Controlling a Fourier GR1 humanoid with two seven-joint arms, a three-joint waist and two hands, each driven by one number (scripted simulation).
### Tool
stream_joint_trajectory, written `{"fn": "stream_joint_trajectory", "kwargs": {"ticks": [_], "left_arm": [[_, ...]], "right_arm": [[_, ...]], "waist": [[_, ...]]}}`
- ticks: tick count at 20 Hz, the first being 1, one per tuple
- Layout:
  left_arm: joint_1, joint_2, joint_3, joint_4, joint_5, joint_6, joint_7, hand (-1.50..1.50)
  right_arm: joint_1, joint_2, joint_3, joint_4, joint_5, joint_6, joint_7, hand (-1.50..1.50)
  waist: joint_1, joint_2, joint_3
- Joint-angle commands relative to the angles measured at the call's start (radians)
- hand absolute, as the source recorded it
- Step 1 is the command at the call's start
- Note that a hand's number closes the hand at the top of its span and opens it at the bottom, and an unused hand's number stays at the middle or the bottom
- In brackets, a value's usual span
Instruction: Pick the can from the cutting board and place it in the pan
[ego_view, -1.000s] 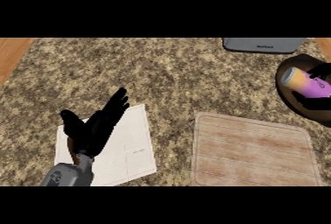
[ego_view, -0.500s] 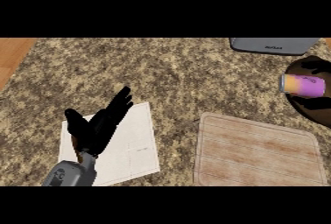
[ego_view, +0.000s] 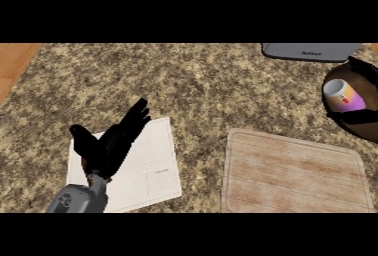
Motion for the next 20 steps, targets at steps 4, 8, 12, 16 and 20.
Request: {"fn": "stream_joint_trajectory", "kwargs": {"ticks": [4,8,12,16,20], "left_arm": [[0.018,-0.009,-0.009,-0.019,-0.004,0.01,0.008,0.0],[-0.009,-0.016,0.01,0.005,-0.003,0.013,-0.006,0.0],[-0.008,0.012,0.026,-0.017,0.007,-0.002,0.009,0.0],[0.0,-0.001,0.028,-0.001,0.012,-0.001,-0.004,0.0],[-0.006,0.001,0.033,-0.012,0.014,0.007,0.012,0.0]], "right_arm": [[-0.019,-0.065,-0.097,0.068,-0.102,0.285,0.016,-1.5],[-0.02,-0.12,-0.08,0.082,-0.085,0.433,0.045,-1.5],[0.029,-0.165,-0.062,0.062,-0.07,0.536,0.0,-1.5],[0.054,-0.182,-0.06,0.036,-0.075,0.621,-0.025,-1.5],[0.079,-0.197,-0.048,0.013,-0.072,0.678,-0.02,-1.5]], "waist": [[-0.007,0.0,0.0],[-0.01,0.008,0.0],[-0.011,0.009,0.005],[-0.025,0.007,0.005],[-0.029,0.003,0.006]]}}
